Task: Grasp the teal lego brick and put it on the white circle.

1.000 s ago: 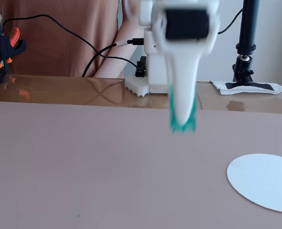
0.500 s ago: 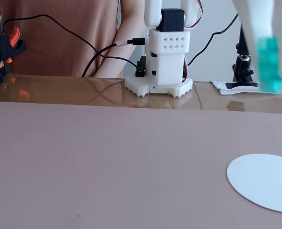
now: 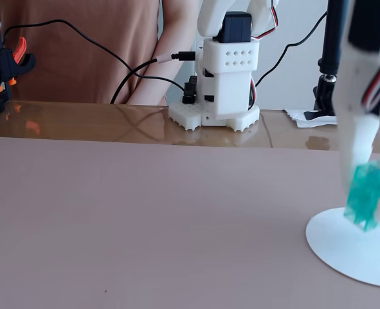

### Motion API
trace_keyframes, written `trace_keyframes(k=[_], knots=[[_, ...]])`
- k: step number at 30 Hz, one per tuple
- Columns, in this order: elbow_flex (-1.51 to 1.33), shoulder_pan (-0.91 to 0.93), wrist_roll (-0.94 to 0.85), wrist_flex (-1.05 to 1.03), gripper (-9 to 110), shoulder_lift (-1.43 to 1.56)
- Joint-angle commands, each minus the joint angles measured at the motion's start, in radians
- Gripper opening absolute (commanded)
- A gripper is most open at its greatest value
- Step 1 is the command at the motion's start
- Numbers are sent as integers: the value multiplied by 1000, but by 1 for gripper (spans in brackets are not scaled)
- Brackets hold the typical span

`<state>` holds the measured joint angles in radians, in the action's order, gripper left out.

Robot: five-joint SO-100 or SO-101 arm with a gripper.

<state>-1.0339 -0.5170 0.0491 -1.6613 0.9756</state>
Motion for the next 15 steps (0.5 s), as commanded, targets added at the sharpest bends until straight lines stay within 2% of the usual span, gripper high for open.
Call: trace_keyframes(k=[1, 3, 6, 7, 15], knots=[[41, -15, -15, -9, 4, -14], [41, -20, -28, -11, 13, -5], [9, -14, -9, -12, 40, 48], [9, -14, -6, -14, 44, 60], [3, -17, -15, -28, 41, 72]])
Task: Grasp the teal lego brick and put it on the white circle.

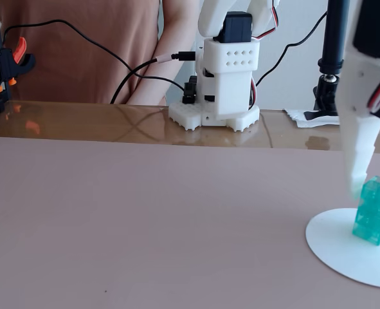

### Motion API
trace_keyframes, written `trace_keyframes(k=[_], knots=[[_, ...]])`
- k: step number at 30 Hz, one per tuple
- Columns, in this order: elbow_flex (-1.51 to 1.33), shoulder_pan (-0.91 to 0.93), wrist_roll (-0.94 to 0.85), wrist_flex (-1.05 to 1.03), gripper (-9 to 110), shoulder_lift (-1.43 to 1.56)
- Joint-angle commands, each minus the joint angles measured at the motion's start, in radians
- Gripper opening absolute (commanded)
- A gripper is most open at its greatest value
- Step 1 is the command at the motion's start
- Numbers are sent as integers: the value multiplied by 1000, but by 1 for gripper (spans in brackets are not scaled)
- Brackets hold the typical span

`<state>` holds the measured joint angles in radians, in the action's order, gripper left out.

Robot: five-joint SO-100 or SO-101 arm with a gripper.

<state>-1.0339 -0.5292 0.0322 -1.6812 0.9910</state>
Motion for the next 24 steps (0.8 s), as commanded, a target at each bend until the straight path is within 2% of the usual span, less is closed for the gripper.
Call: trace_keyframes(k=[1, 5, 6, 9, 20, 24], knots=[[3, -3, 3, -8, 41, 57], [3, -2, 2, -11, 38, 67], [3, 0, -3, -14, 34, 74], [3, 14, 5, -43, 8, 115], [-195, 137, 25, -48, 3, 676], [-374, 196, 38, 14, 3, 905]])
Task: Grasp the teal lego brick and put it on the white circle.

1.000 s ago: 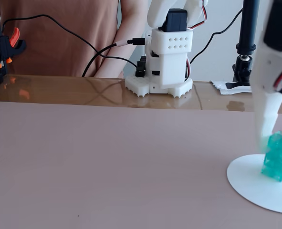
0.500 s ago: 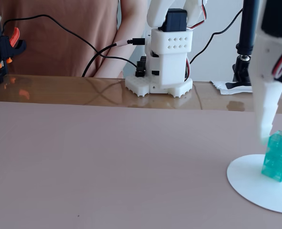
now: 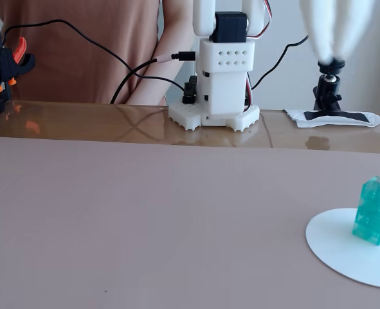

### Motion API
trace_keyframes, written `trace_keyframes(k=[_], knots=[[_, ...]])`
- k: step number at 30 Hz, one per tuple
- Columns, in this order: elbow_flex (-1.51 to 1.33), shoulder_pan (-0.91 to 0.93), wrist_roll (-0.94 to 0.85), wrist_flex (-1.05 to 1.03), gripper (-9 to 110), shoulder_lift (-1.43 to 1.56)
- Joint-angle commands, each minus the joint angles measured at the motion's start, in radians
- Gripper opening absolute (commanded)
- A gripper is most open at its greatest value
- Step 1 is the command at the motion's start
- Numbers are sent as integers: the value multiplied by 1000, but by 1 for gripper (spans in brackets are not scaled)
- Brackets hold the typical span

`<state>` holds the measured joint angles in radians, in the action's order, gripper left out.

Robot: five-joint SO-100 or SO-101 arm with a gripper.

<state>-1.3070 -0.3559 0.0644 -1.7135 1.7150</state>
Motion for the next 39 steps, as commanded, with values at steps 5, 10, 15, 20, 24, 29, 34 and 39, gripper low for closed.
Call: trace_keyframes(k=[5, 10, 15, 20, 24, 29, 34, 39], knots=[[-468, 112, 11, 232, 3, 584], [-692, 207, -12, 296, 3, 876], [-927, 272, -31, 388, 3, 1190], [-1086, 282, -75, 402, 3, 1378], [-1227, 276, -149, 407, 3, 1539], [-1368, 301, -193, 403, 3, 1641], [-1483, 310, -201, 419, 3, 1641], [-1597, 310, -193, 446, 3, 1641]])
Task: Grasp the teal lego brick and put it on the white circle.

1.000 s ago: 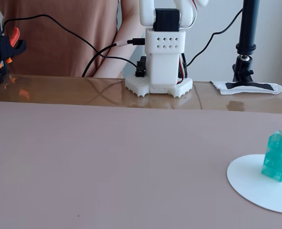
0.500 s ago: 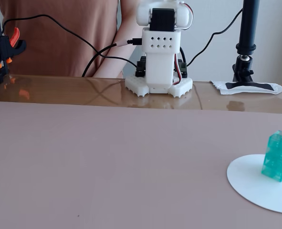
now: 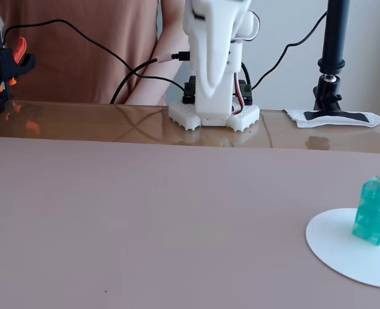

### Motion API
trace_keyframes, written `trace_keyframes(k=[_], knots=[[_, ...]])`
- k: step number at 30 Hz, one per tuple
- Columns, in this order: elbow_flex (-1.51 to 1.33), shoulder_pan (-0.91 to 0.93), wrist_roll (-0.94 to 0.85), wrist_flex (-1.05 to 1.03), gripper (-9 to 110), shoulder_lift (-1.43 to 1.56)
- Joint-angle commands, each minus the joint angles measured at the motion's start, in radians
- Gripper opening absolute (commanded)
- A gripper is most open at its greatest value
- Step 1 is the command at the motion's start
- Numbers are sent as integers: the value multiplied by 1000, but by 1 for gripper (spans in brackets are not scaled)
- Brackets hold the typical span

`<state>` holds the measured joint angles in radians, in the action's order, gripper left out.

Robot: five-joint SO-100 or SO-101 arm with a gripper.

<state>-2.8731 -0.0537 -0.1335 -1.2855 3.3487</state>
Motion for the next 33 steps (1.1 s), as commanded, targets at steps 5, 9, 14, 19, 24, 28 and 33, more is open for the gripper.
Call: trace_keyframes(k=[5, 9, 14, 19, 24, 28, 33], knots=[[-94, 8, 25, 28, 3, 8], [-147, 8, 34, 32, 3, 8], [-160, 8, 32, 40, 3, 8], [-161, 8, 37, 40, 2, 8], [-161, 8, 46, 40, 0, 8], [-161, 8, 44, 40, 1, 8], [-161, 8, 43, 40, 0, 8]])
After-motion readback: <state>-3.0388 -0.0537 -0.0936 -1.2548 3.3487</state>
